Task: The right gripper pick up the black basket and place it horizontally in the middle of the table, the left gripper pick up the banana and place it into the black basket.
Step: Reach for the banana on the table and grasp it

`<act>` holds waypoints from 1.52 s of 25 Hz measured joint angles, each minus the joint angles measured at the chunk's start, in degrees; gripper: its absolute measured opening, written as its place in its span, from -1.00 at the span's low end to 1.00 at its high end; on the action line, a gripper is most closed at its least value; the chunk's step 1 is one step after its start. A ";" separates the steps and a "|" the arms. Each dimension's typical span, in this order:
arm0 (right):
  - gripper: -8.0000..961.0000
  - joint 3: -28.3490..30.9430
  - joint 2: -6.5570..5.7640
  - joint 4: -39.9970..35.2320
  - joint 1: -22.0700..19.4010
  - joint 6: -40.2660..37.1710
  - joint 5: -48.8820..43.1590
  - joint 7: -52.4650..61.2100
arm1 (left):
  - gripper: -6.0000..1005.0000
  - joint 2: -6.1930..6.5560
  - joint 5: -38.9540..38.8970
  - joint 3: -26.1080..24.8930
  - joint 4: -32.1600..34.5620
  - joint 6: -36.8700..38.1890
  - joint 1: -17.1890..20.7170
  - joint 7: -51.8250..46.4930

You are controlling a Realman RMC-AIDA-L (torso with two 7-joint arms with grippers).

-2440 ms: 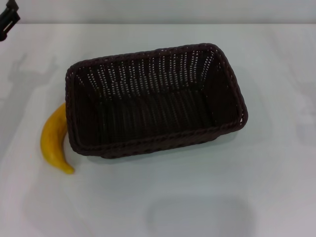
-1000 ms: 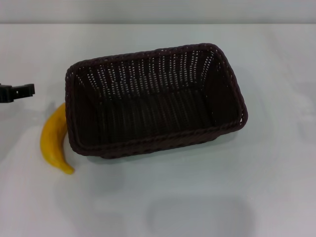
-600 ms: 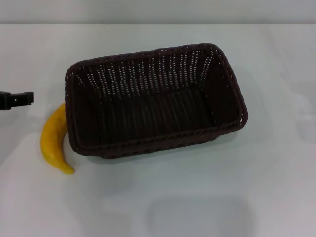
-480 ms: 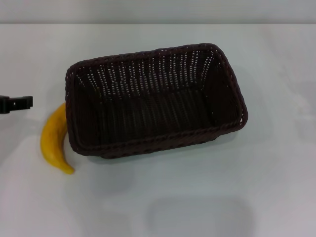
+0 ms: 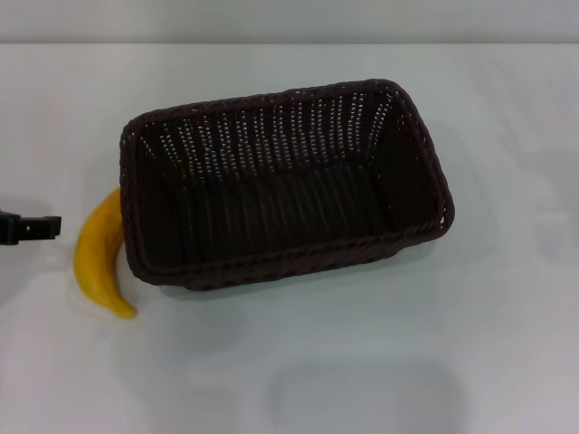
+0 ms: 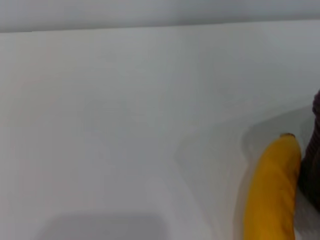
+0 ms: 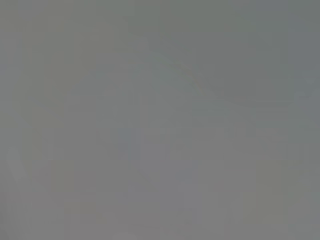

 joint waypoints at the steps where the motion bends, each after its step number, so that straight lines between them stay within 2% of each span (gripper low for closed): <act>1: 0.81 0.00 0.05 0.00 -0.05 0.20 -0.19 0.04 | 0.75 -0.02 -0.10 0.02 -0.26 0.02 -0.10 0.34; 13: 0.81 -0.06 0.17 0.01 -0.26 0.66 -1.30 0.65 | 0.75 -0.22 -0.48 0.14 -2.28 0.44 -1.82 3.59; 24: 0.81 -0.10 0.21 0.10 -0.37 1.11 -1.59 0.67 | 0.75 -0.24 -2.25 0.22 -6.87 1.81 -5.35 6.11; 38: 0.81 -0.10 0.25 0.06 -0.11 1.17 -1.58 0.67 | 0.73 -0.24 -3.50 0.31 -11.31 4.16 -6.72 7.31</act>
